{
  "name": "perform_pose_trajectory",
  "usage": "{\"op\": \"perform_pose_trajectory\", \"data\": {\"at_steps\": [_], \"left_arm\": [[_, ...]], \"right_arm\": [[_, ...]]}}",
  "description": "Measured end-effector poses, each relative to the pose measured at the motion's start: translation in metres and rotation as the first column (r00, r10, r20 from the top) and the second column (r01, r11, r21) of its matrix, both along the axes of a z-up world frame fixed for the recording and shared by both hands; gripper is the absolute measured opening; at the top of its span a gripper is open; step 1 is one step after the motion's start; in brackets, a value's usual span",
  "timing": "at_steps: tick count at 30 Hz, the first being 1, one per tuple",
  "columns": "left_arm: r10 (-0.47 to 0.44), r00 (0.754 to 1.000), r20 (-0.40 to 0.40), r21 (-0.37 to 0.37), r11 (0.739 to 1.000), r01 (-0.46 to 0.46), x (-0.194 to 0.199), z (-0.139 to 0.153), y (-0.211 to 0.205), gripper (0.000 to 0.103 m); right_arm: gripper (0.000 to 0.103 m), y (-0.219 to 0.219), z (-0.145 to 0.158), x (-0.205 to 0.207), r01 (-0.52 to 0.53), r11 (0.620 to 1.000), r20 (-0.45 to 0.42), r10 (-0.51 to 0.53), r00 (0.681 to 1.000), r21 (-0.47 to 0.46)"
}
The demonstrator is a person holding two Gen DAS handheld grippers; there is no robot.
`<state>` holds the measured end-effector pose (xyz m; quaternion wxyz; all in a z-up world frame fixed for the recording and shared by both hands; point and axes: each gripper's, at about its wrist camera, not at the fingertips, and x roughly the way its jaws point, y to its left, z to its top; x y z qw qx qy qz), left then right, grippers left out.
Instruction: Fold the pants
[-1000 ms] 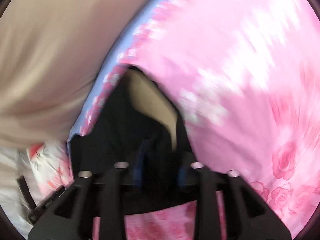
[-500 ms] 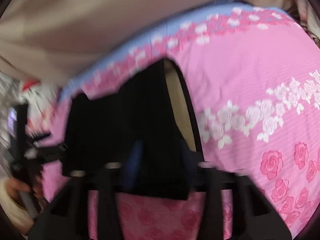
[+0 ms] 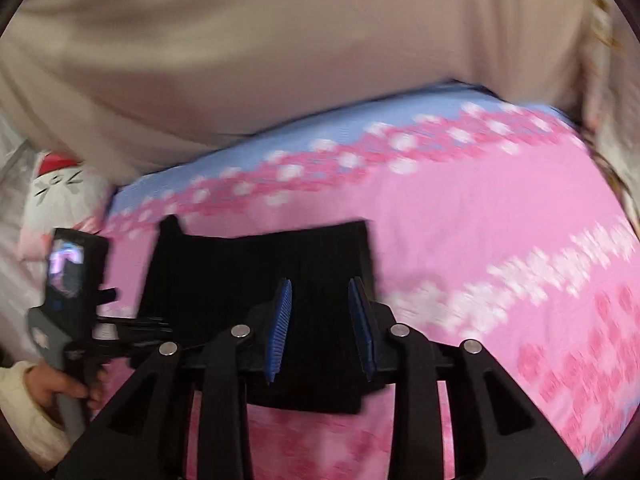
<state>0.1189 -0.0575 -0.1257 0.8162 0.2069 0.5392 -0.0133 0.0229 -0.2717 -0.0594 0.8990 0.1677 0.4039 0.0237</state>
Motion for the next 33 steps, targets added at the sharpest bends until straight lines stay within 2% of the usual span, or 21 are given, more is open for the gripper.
{"op": "perform_pose_trajectory", "data": {"at_steps": [2,4,5,6,7,8,10,12,13,14,16,17,19,21,23,25,28,31,33], "left_arm": [[0.005,1.0,-0.006,-0.011,1.0,-0.005,0.0,0.001,0.002,0.098],[0.006,1.0,-0.007,-0.011,1.0,-0.006,-0.001,0.0,0.003,0.098],[0.005,1.0,-0.006,-0.01,1.0,-0.005,-0.001,0.0,0.004,0.098],[0.004,1.0,-0.006,-0.01,1.0,-0.004,-0.001,-0.001,0.004,0.098],[0.004,1.0,-0.007,-0.009,1.0,-0.004,-0.001,-0.002,0.005,0.098],[0.0,1.0,-0.011,-0.018,1.0,0.0,-0.001,-0.003,0.005,0.098],[-0.001,1.0,-0.018,-0.029,1.0,0.001,-0.001,-0.004,0.005,0.098],[-0.001,1.0,-0.004,-0.019,1.0,0.001,-0.001,-0.004,0.005,0.098],[-0.001,1.0,-0.001,-0.017,1.0,0.001,-0.001,-0.004,0.005,0.098],[0.0,1.0,-0.005,-0.022,1.0,0.0,-0.001,-0.005,0.006,0.098],[0.008,1.0,-0.01,-0.033,0.999,-0.008,0.0,-0.005,0.007,0.098],[0.01,1.0,-0.014,-0.038,0.999,-0.011,0.0,-0.005,0.008,0.098],[0.006,1.0,-0.024,-0.051,0.999,-0.007,0.001,-0.003,0.009,0.098],[0.007,1.0,-0.016,-0.048,0.999,-0.008,-0.001,0.001,0.012,0.098],[0.022,1.0,-0.012,-0.056,0.998,-0.023,-0.003,0.004,0.02,0.098],[0.053,0.998,-0.022,-0.076,0.996,-0.055,-0.005,0.006,0.032,0.098],[0.104,0.994,-0.019,-0.07,0.992,-0.105,-0.014,0.011,0.06,0.098],[0.17,0.985,-0.032,-0.046,0.984,-0.171,-0.019,0.008,0.089,0.098],[0.212,0.976,-0.049,-0.036,0.976,-0.213,-0.02,0.002,0.104,0.098]], "right_arm": [[0.029,0.033,-0.011,0.022,-0.138,0.99,-0.031,0.137,0.99,-0.035],[0.028,0.051,-0.035,0.028,-0.207,0.975,-0.09,0.2,0.976,-0.079],[0.028,0.054,-0.056,0.029,-0.228,0.967,-0.149,0.21,0.966,-0.114],[0.023,0.05,-0.068,0.027,-0.224,0.963,-0.18,0.196,0.964,-0.15],[0.022,0.041,-0.076,0.022,-0.213,0.964,-0.186,0.183,0.965,-0.158],[0.022,0.023,-0.076,0.012,-0.174,0.979,-0.173,0.154,0.973,-0.105],[0.025,0.007,-0.06,0.006,-0.099,0.985,-0.196,0.07,0.978,-0.141],[0.026,0.006,-0.044,0.006,-0.095,0.989,-0.154,0.078,0.985,-0.109],[0.026,0.011,-0.039,0.01,-0.129,0.989,-0.132,0.119,0.984,-0.07],[0.024,0.018,-0.041,0.013,-0.161,0.984,-0.137,0.15,0.979,-0.075],[0.023,0.027,-0.066,0.016,-0.219,0.964,-0.22,0.183,0.958,-0.152],[0.022,0.02,-0.078,0.015,-0.214,0.967,-0.229,0.179,0.957,-0.14],[0.023,0.0,-0.069,0.01,-0.13,0.987,-0.217,0.107,0.97,-0.092],[0.027,-0.019,-0.045,0.003,-0.033,0.991,-0.206,0.006,0.979,-0.126],[0.027,-0.019,-0.02,0.008,-0.034,0.995,-0.166,0.019,0.986,-0.091],[0.027,0.002,-0.002,0.029,-0.114,0.993,-0.139,0.108,0.984,-0.034],[0.027,0.061,0.006,0.071,-0.292,0.956,-0.102,0.29,0.951,0.002],[0.027,0.139,-0.019,0.127,-0.462,0.887,-0.15,0.458,0.876,0.008],[0.027,0.18,-0.038,0.152,-0.505,0.862,-0.174,0.494,0.852,-0.028]]}}
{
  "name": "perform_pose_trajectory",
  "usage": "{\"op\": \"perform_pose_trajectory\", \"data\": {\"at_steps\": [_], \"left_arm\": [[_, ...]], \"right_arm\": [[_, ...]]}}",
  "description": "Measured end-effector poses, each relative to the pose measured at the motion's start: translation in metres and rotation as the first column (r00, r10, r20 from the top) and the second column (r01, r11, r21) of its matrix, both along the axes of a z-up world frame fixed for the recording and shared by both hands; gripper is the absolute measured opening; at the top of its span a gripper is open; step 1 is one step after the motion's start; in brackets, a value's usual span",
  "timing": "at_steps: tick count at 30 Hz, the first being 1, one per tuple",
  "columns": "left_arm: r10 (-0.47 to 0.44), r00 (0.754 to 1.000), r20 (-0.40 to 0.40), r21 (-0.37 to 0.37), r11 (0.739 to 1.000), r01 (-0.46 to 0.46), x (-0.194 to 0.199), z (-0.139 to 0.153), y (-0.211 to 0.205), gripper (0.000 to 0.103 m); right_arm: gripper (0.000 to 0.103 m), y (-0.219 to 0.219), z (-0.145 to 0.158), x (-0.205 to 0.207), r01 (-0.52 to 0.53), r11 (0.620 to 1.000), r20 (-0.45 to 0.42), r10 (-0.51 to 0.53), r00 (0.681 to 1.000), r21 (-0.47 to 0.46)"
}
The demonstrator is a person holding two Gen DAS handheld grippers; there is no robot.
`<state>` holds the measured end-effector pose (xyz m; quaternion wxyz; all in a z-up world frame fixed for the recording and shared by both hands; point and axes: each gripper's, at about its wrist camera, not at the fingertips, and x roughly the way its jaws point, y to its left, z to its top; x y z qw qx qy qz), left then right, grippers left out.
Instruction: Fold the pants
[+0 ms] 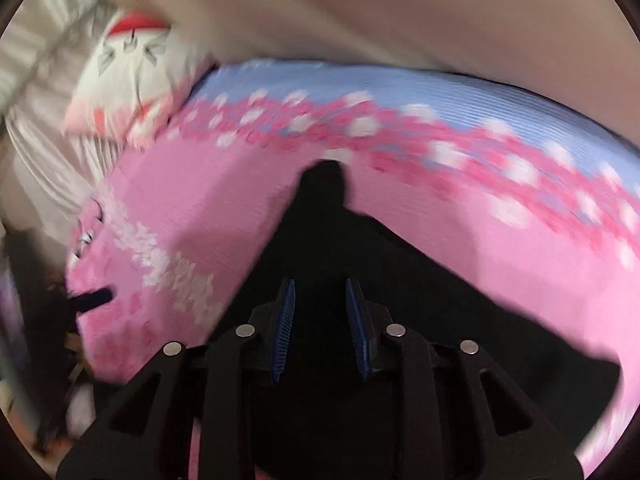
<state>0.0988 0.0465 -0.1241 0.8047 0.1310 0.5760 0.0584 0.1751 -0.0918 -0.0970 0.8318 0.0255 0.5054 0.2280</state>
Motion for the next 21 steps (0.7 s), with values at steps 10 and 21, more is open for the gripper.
{"op": "perform_pose_trajectory", "data": {"at_steps": [10,21], "left_arm": [[0.063,0.998,-0.012,-0.014,0.998,-0.063,-0.012,-0.013,0.036,0.098],[-0.039,0.999,-0.03,-0.185,0.982,0.032,-0.005,-0.002,0.029,0.098]], "right_arm": [[0.029,-0.015,-0.02,0.033,0.122,0.992,0.01,-0.122,0.993,-0.023],[0.09,-0.228,-0.022,-0.144,0.56,0.826,-0.112,-0.551,0.827,0.071]]}}
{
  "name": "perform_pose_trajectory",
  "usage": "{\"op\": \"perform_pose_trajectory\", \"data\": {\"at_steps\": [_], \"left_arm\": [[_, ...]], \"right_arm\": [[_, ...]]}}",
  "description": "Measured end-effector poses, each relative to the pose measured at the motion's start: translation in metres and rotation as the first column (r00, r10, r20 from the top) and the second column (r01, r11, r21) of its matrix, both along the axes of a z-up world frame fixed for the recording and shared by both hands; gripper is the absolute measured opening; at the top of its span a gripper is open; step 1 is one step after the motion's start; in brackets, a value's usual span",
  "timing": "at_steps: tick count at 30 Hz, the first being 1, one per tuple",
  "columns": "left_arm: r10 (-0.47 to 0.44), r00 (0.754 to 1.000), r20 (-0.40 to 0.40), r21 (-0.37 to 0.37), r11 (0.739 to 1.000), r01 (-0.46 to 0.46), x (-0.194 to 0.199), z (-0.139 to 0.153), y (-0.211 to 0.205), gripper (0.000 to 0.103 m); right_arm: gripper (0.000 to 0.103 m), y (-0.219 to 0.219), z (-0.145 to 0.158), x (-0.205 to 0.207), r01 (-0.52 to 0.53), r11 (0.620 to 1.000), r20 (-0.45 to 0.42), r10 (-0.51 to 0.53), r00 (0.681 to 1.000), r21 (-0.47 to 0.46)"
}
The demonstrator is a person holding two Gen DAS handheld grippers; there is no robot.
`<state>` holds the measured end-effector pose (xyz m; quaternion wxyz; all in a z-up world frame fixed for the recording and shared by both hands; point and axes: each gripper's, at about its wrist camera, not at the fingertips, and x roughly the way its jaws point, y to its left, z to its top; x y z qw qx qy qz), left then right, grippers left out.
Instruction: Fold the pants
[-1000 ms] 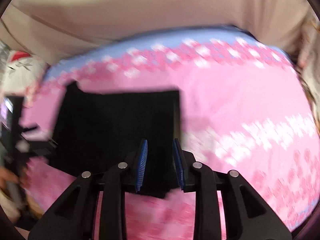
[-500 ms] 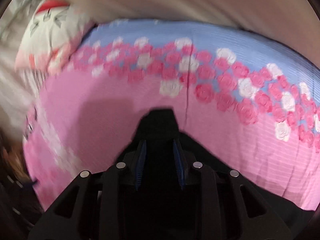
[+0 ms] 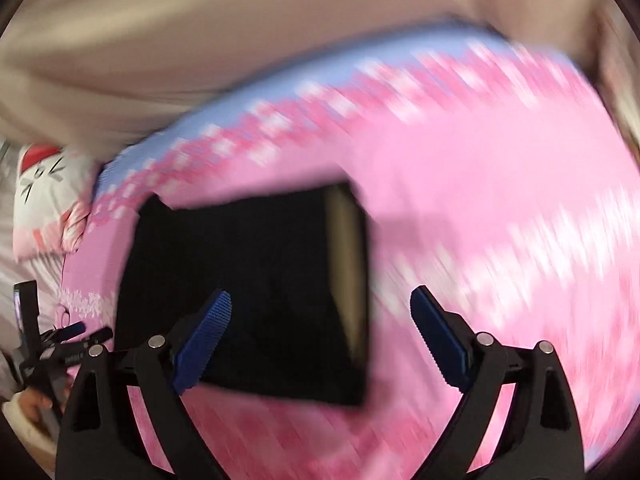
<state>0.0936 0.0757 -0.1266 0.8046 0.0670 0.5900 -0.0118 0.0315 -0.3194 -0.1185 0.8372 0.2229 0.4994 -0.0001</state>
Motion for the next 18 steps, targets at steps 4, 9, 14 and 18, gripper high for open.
{"op": "perform_pose_trajectory", "data": {"at_steps": [4,9,14,18], "left_arm": [[-0.042,0.998,-0.037,-0.006,0.999,0.042,0.002,-0.019,-0.024,0.098],[-0.02,0.999,-0.029,0.038,0.999,0.021,0.004,-0.017,-0.029,0.098],[-0.046,0.998,0.05,0.138,0.99,0.039,-0.003,0.004,-0.034,0.098],[-0.141,0.986,0.086,0.129,0.983,0.129,-0.008,0.027,-0.062,0.098]], "right_arm": [[0.09,-0.005,-0.038,-0.027,0.066,0.986,-0.042,-0.06,0.997,0.156],[0.042,0.018,-0.035,-0.026,0.043,0.995,0.043,-0.048,0.998,0.093],[0.028,0.043,-0.022,-0.021,-0.05,0.997,0.029,0.052,0.998,-0.056],[0.031,0.014,-0.008,-0.036,-0.033,0.997,0.093,0.026,0.995,0.074]]}}
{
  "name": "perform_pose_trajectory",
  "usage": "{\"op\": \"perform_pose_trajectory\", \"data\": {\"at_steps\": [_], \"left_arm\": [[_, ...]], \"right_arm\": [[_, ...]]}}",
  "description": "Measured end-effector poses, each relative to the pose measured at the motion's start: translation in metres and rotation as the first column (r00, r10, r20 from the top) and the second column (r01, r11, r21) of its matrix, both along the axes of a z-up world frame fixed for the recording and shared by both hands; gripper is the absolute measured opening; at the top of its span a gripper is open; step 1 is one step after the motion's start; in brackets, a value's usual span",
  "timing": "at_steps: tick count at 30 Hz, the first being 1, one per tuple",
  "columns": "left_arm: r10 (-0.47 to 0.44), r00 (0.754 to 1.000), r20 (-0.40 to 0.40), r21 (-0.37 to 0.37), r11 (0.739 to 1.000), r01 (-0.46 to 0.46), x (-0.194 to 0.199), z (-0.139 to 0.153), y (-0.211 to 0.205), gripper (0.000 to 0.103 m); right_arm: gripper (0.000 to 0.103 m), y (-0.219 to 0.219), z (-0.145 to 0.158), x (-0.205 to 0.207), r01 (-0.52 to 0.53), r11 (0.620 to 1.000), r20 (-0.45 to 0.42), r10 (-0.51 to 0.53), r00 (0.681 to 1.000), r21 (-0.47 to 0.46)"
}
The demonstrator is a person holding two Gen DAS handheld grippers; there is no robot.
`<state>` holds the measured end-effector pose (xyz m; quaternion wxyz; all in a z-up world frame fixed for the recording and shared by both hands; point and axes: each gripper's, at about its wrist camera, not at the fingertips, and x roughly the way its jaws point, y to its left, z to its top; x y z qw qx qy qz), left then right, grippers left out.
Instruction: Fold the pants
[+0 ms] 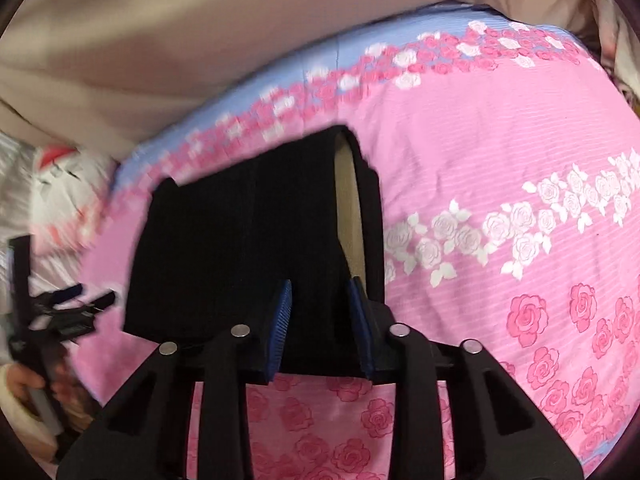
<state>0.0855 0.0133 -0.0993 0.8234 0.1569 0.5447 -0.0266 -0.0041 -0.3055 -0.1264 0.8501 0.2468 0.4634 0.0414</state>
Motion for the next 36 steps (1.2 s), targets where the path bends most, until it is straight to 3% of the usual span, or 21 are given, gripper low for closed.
{"op": "perform_pose_trajectory", "data": {"at_steps": [4,6,9,10,11,12,13,16,17,18,20,23,27,30,32,34,35,36], "left_arm": [[-0.112,0.994,0.007,0.01,0.994,0.112,-0.003,0.005,-0.047,0.098],[-0.171,0.985,0.017,0.054,0.984,0.17,-0.007,0.003,-0.074,0.098],[-0.216,0.976,0.005,0.094,0.972,0.215,-0.012,-0.006,-0.095,0.098],[-0.22,0.975,-0.001,0.097,0.971,0.219,-0.014,-0.008,-0.099,0.098],[-0.224,0.974,-0.008,0.108,0.969,0.224,-0.014,-0.01,-0.103,0.098],[-0.224,0.974,-0.008,0.123,0.967,0.224,-0.015,-0.01,-0.105,0.098],[-0.225,0.974,-0.005,0.137,0.965,0.224,-0.015,-0.01,-0.107,0.098],[-0.231,0.973,-0.002,0.152,0.962,0.229,-0.013,-0.011,-0.11,0.098],[-0.235,0.972,-0.008,0.156,0.96,0.234,-0.012,-0.013,-0.112,0.098],[-0.24,0.971,-0.013,0.162,0.957,0.239,-0.011,-0.016,-0.115,0.098],[-0.253,0.967,-0.023,0.187,0.949,0.252,-0.011,-0.025,-0.124,0.098],[-0.244,0.969,-0.043,0.217,0.944,0.248,-0.011,-0.038,-0.13,0.098],[-0.238,0.971,-0.027,0.187,0.953,0.238,-0.014,-0.031,-0.129,0.098],[-0.234,0.972,-0.023,0.175,0.956,0.234,-0.014,-0.025,-0.131,0.098],[-0.239,0.971,-0.023,0.18,0.954,0.239,-0.015,-0.024,-0.135,0.098],[-0.242,0.97,-0.024,0.182,0.953,0.242,-0.014,-0.023,-0.138,0.098],[-0.242,0.97,-0.023,0.182,0.953,0.242,-0.014,-0.022,-0.139,0.098],[-0.24,0.97,-0.023,0.187,0.953,0.24,-0.014,-0.022,-0.141,0.098]], "right_arm": [[0.032,0.003,0.003,-0.018,-0.095,0.995,0.041,0.096,0.995,-0.035],[0.032,0.02,0.002,-0.026,-0.17,0.979,0.046,0.176,0.983,-0.112],[0.038,0.04,-0.002,-0.019,-0.182,0.966,0.083,0.2,0.976,-0.185],[0.036,0.046,-0.004,-0.016,-0.172,0.962,0.09,0.194,0.977,-0.214],[0.023,0.05,-0.003,-0.011,-0.169,0.958,0.095,0.195,0.976,-0.231],[0.014,0.056,0.017,-0.005,-0.166,0.959,0.148,0.203,0.968,-0.229],[0.011,0.054,0.032,-0.005,-0.157,0.968,0.205,0.198,0.959,-0.197],[0.01,0.02,0.055,-0.002,-0.09,0.995,0.321,0.098,0.942,-0.037],[0.01,0.006,0.045,0.003,-0.058,0.998,0.293,0.061,0.954,-0.018],[0.01,-0.013,0.022,0.011,-0.024,1.0,0.189,0.027,0.982,-0.02],[0.011,-0.036,0.004,0.007,0.011,0.999,0.081,-0.009,0.997,-0.036],[0.024,-0.052,0.005,-0.019,-0.01,1.0,0.111,0.012,0.994,-0.02],[0.024,-0.031,-0.005,-0.022,-0.16,0.987,0.1,0.162,0.982,-0.031],[0.024,-0.001,-0.015,-0.009,-0.288,0.954,0.076,0.294,0.953,-0.082],[0.024,0.006,-0.022,0.001,-0.315,0.946,0.081,0.32,0.944,-0.074],[0.018,0.005,-0.014,0.004,-0.339,0.939,0.088,0.343,0.935,-0.06],[0.005,0.002,-0.005,0.001,-0.35,0.934,0.118,0.355,0.927,-0.066],[0.002,-0.008,0.003,-0.006,-0.336,0.94,0.162,0.34,0.926,-0.05]]}}
